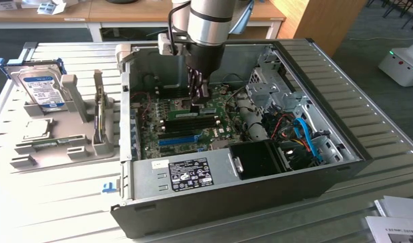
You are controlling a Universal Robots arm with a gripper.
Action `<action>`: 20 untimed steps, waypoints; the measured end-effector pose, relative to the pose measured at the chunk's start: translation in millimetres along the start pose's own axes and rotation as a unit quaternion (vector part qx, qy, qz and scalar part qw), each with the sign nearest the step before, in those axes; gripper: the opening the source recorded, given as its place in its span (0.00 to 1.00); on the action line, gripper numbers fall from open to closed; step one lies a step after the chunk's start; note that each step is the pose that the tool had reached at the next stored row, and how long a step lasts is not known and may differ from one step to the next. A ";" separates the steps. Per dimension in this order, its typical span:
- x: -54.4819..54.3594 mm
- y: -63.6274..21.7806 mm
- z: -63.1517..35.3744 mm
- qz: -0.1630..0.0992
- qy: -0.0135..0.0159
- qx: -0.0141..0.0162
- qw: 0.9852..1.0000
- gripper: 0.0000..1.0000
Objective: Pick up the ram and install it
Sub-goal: 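Insert the ram into the slot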
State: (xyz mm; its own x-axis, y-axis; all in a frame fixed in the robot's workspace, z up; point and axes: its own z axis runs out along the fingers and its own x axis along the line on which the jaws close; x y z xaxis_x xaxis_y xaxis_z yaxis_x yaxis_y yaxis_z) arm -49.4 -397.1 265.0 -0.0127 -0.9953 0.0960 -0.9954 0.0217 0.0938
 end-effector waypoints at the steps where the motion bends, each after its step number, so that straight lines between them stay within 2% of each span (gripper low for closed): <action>1: 0.0 0.0 0.0 0.000 0.000 0.000 1.000 0.12; 3: 0.1 0.0 0.5 0.000 0.000 0.001 1.000 0.12; 7: -0.2 -0.1 2.2 0.000 -0.007 0.003 1.000 0.12; 8: -0.3 -0.1 2.7 0.000 -0.007 0.003 1.000 0.12; 13: -0.3 0.0 3.7 0.000 -0.007 0.004 1.000 0.12; 15: -0.4 0.0 4.1 0.000 -0.013 0.007 1.000 0.12; 16: -0.4 0.0 4.2 0.000 -0.015 0.007 1.000 0.12; 20: -0.4 0.0 4.4 -0.001 -0.016 0.008 1.000 0.12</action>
State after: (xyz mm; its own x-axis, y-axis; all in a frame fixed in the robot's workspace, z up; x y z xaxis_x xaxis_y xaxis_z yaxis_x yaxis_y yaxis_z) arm -49.9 -397.2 260.6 -0.0144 -0.9978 0.0645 -0.9967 0.0195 0.0788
